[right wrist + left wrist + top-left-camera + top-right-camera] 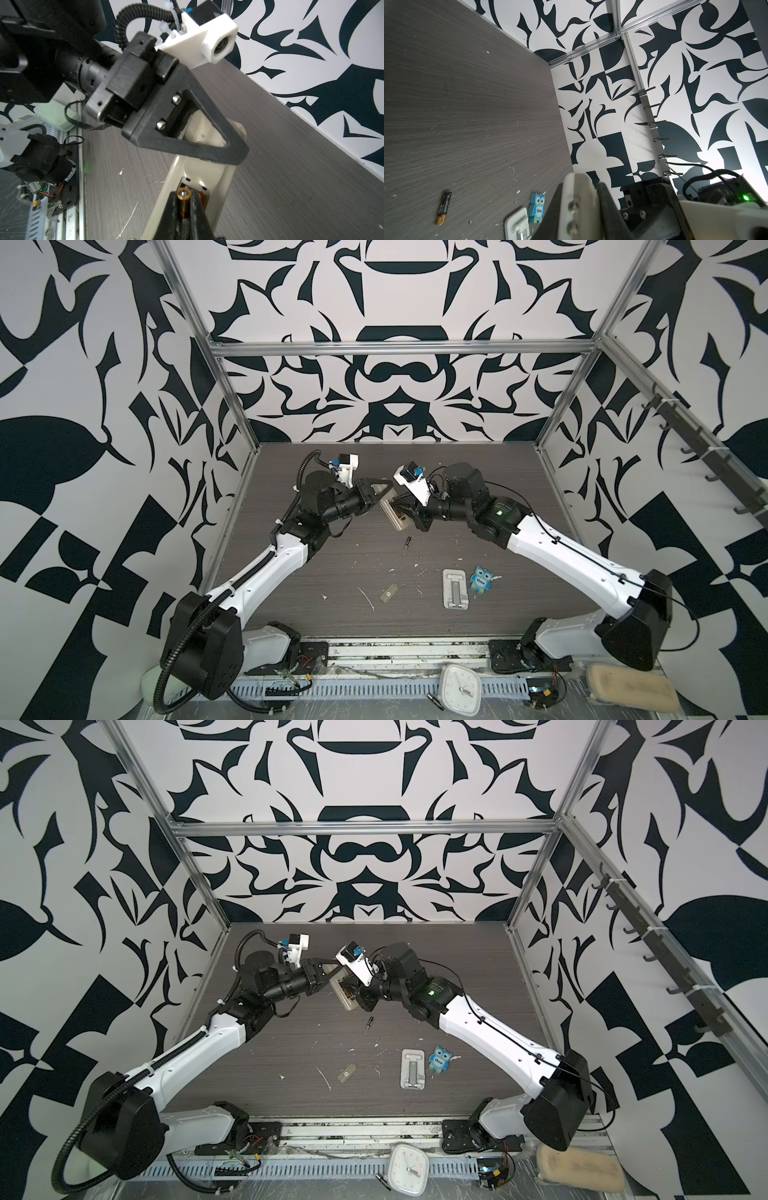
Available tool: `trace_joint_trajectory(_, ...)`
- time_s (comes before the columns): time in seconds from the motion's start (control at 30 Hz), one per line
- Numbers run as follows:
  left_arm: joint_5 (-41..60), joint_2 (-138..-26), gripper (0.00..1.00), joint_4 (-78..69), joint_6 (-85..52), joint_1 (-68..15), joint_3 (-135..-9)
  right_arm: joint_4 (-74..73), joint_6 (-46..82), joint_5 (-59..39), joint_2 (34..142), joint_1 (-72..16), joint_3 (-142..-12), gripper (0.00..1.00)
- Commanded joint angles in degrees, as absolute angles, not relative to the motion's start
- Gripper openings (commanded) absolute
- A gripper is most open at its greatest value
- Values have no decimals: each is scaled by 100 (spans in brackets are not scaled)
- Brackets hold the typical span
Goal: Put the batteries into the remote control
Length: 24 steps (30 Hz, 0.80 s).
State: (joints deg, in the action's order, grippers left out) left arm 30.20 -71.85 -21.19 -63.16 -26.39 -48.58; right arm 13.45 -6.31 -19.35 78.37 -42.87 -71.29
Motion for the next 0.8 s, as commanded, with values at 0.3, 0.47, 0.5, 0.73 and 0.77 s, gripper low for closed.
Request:
trace_joint_trajectory(0.3,3072,-6992,0,-2497,-6372,-2646,-4992,2044,-823,-742,7835,-4245,-6893,0)
trace_joint_trajectory(0.47,3058,-6999,0,-2498,-6348,-2648,-4988,2143,-782,-656,7926,-4246,-6925,0)
trace_joint_trajectory(0.5,3067,-7005,0,-2488,-6348,-2650,-4994,2169,-787,-629,7950,-4247,-6934,0)
trace_joint_trajectory(0.73,3081,-7022,0,-2440,-6272,-2646,-5029,2357,-843,-615,8161,-4261,-7033,0)
trace_joint_trajectory(0.77,3085,-7031,0,-2420,-6252,-2648,-5047,2401,-867,-602,8191,-4281,-7052,0)
